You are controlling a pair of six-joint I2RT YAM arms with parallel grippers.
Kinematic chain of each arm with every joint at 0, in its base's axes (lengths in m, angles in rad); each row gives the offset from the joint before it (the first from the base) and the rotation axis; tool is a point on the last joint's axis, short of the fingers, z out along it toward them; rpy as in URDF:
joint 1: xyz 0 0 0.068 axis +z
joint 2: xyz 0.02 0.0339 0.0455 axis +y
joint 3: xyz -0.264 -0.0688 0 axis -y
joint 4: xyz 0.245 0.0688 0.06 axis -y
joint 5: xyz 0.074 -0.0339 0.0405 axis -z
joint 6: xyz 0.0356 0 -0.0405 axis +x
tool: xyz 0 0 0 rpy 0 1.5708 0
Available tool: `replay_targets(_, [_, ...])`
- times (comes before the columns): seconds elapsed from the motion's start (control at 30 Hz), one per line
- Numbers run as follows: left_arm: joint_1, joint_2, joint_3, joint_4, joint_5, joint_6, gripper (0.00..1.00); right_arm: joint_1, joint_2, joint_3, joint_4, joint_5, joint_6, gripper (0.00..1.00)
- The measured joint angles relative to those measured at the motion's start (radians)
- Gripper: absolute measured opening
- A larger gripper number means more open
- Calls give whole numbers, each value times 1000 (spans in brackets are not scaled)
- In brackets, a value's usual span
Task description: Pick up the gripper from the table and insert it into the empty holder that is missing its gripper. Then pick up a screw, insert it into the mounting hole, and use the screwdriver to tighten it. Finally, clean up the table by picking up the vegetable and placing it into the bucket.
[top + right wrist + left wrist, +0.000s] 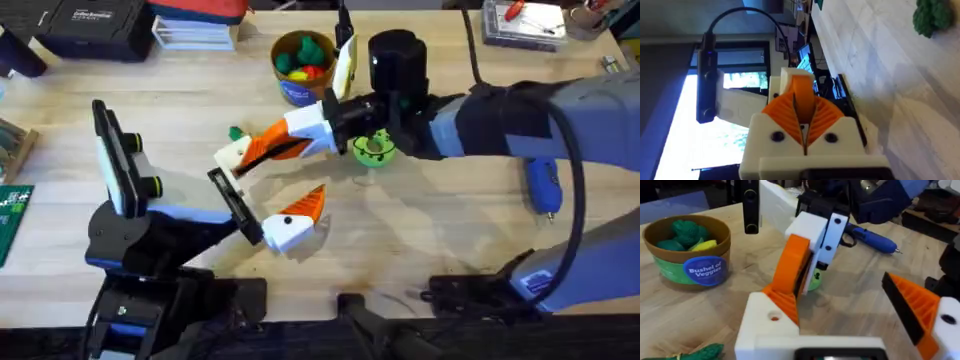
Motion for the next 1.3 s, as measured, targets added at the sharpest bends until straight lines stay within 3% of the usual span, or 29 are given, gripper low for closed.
replay_targets(0.83, [0, 2, 1, 0, -24, -8, 986, 9, 0, 3, 2, 32, -23, 13])
replay_targets(1.2, [0, 2, 2, 0, -21, -3, 986, 9, 0, 3, -5, 13, -71, 147])
replay_targets(1.3, [-8, 2, 3, -4, 26, 6, 986, 17, 0, 3, -7, 1, -85, 220])
